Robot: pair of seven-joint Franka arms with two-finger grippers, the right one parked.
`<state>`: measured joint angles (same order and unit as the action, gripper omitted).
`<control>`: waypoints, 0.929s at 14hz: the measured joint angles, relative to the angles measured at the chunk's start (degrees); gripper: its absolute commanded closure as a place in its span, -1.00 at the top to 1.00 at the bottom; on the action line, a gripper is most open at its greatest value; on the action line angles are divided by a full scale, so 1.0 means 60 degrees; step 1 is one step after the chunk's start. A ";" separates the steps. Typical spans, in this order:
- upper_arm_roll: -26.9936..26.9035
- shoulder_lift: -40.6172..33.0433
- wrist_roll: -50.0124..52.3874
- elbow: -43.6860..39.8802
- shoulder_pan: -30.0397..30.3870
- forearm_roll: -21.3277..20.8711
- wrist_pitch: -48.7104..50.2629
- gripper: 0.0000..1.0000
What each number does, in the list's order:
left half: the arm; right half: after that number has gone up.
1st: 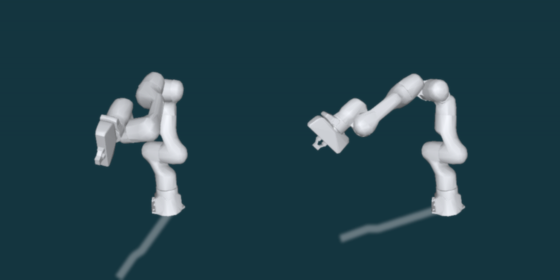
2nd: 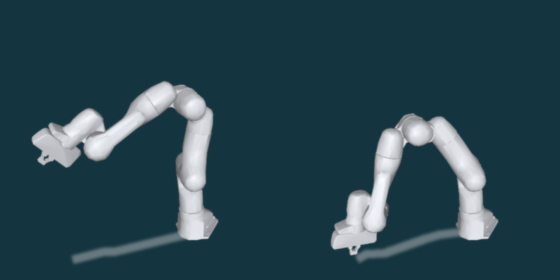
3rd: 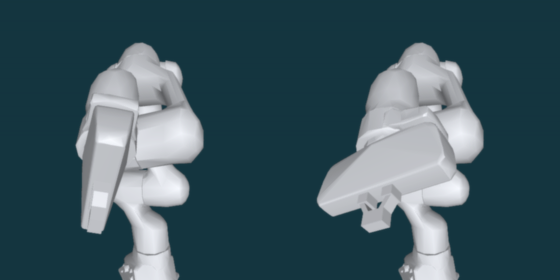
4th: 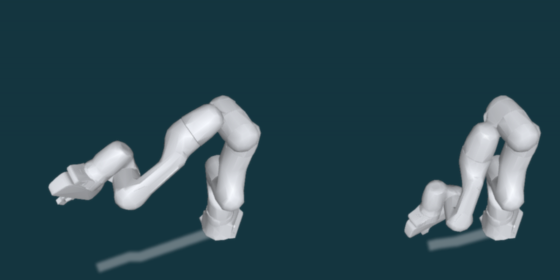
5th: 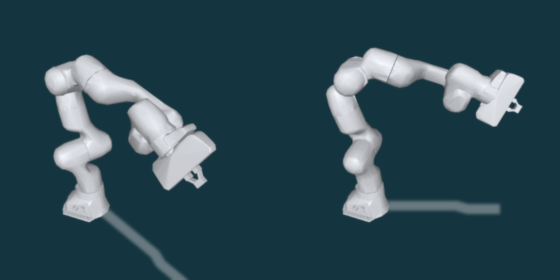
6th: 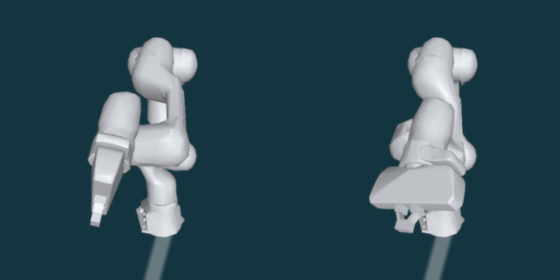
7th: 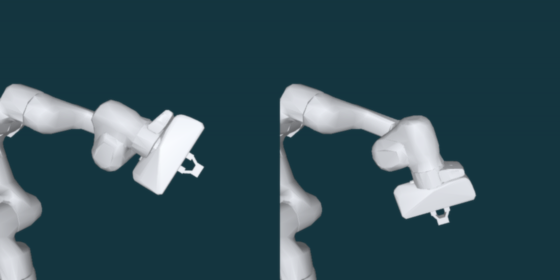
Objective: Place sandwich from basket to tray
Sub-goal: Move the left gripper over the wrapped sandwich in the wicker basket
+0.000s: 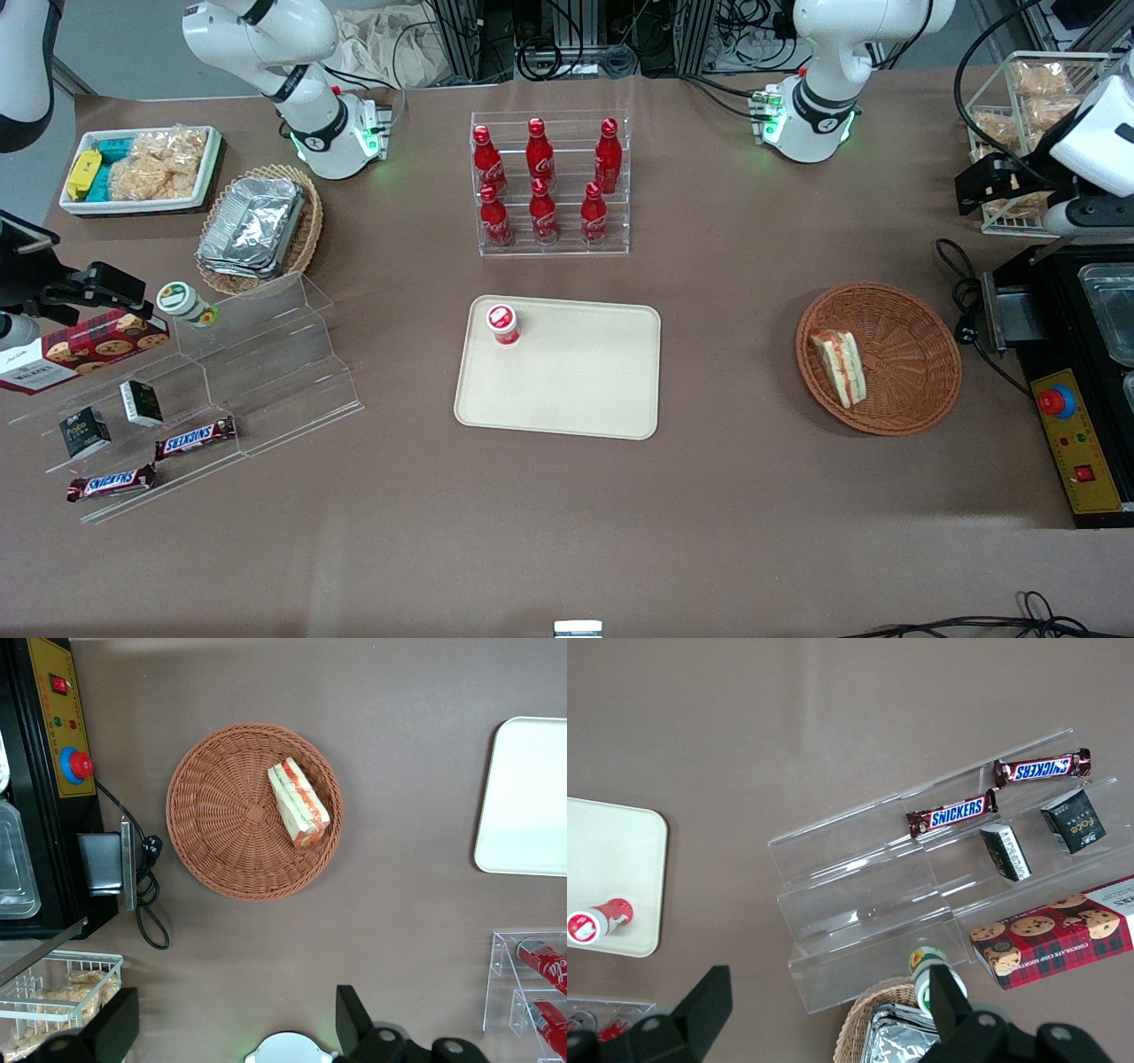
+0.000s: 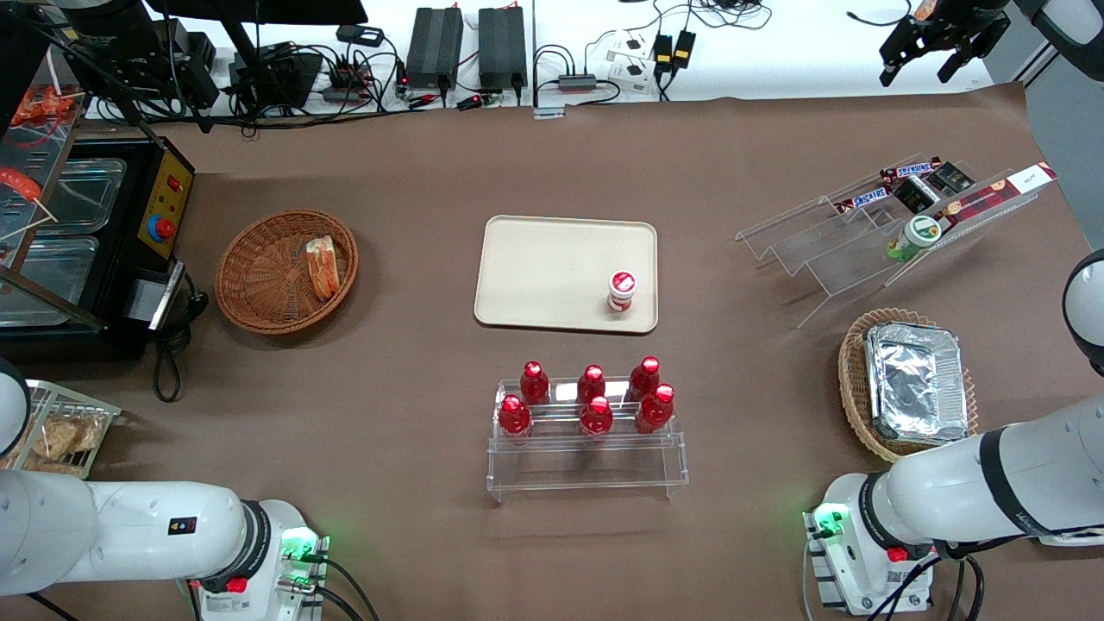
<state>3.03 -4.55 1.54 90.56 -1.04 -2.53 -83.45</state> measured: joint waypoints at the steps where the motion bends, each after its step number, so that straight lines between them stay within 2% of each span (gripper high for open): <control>1: -0.0004 -0.0015 0.0001 0.0008 0.0001 0.0001 0.0006 1.00; 9: -0.0019 0.0187 0.0369 0.0367 0.0182 -0.0008 0.0018 1.00; 13: 0.0084 0.1179 0.1968 0.1222 0.0146 -0.0008 -0.1540 1.00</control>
<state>3.53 2.52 13.34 97.90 -0.17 -2.58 -92.69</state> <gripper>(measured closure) 0.000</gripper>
